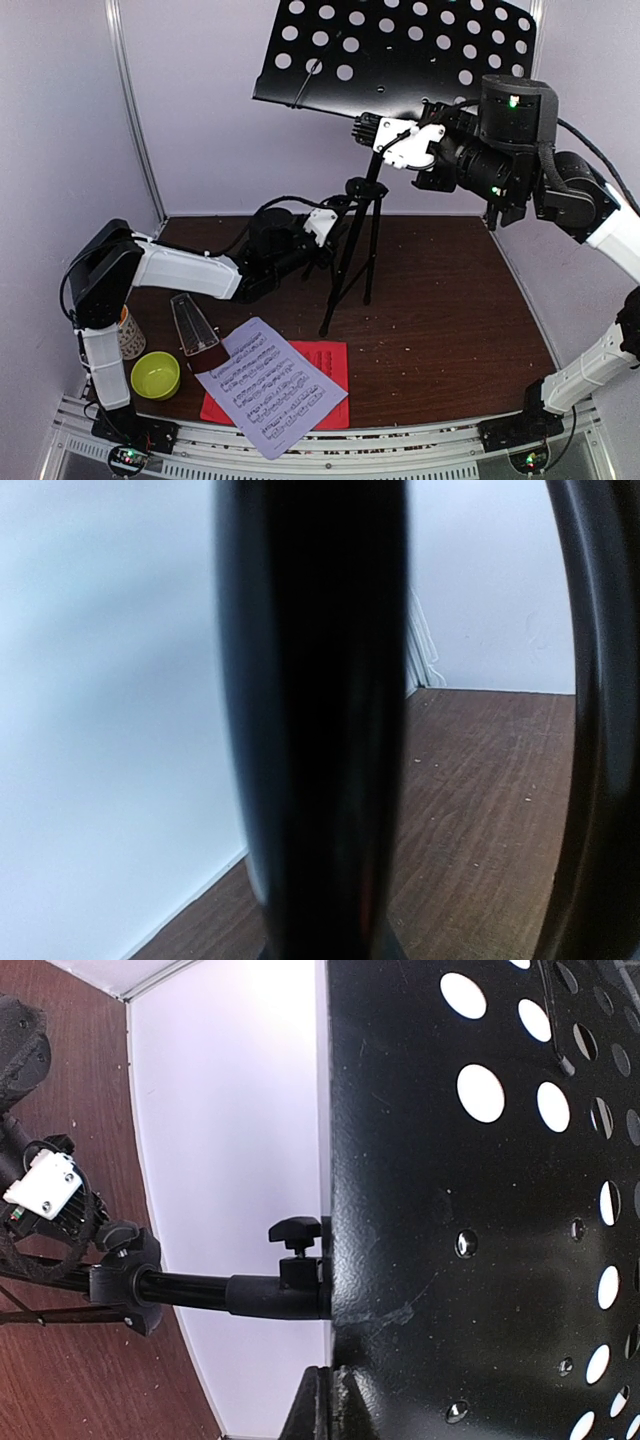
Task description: Set up the instrument practice props
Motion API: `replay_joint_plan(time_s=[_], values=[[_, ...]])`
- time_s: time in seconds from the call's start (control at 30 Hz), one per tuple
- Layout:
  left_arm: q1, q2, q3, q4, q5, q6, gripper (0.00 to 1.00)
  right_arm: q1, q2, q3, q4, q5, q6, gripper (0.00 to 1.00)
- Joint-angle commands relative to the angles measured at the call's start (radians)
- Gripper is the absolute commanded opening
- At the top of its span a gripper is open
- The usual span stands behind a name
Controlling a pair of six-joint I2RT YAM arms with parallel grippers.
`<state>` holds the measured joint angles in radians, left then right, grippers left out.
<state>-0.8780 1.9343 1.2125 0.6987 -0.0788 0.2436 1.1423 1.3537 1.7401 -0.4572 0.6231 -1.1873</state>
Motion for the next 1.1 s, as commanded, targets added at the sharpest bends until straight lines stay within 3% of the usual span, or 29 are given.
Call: replay_joint_plan(time_s=[0.0,0.23,0.33,0.47,0.57,0.6,0.63,0.93,1.07], values=[[0.006,0.076,0.037,0.082,0.053,0.203,0.0,-0.028,-0.073,0.064,0.324,0.01,-0.029,0.0],[0.05,0.201,0.204,0.024,0.033,0.126,0.06,-0.058,-0.029,-0.009,0.395,0.023,-0.083,0.0],[0.058,0.224,0.22,0.031,0.03,0.104,0.23,-0.078,-0.008,-0.02,0.405,0.005,-0.071,0.0],[0.059,0.196,0.129,0.14,0.022,0.083,0.54,-0.103,0.023,-0.029,0.419,-0.004,-0.075,0.0],[0.057,0.168,0.076,0.158,0.021,0.069,0.65,-0.111,0.053,-0.03,0.43,-0.001,-0.093,0.0],[0.057,0.157,0.056,0.171,0.011,0.059,0.75,-0.11,0.063,-0.03,0.437,0.008,-0.103,0.0],[0.056,0.147,0.036,0.178,0.0,0.049,0.78,-0.11,0.071,-0.033,0.448,0.017,-0.115,0.0],[0.065,0.065,-0.087,0.219,-0.05,0.016,0.84,-0.065,0.103,-0.073,0.657,0.091,-0.287,0.0],[0.068,0.024,-0.135,0.248,-0.065,-0.041,0.98,-0.046,0.142,-0.101,0.777,0.108,-0.411,0.0]])
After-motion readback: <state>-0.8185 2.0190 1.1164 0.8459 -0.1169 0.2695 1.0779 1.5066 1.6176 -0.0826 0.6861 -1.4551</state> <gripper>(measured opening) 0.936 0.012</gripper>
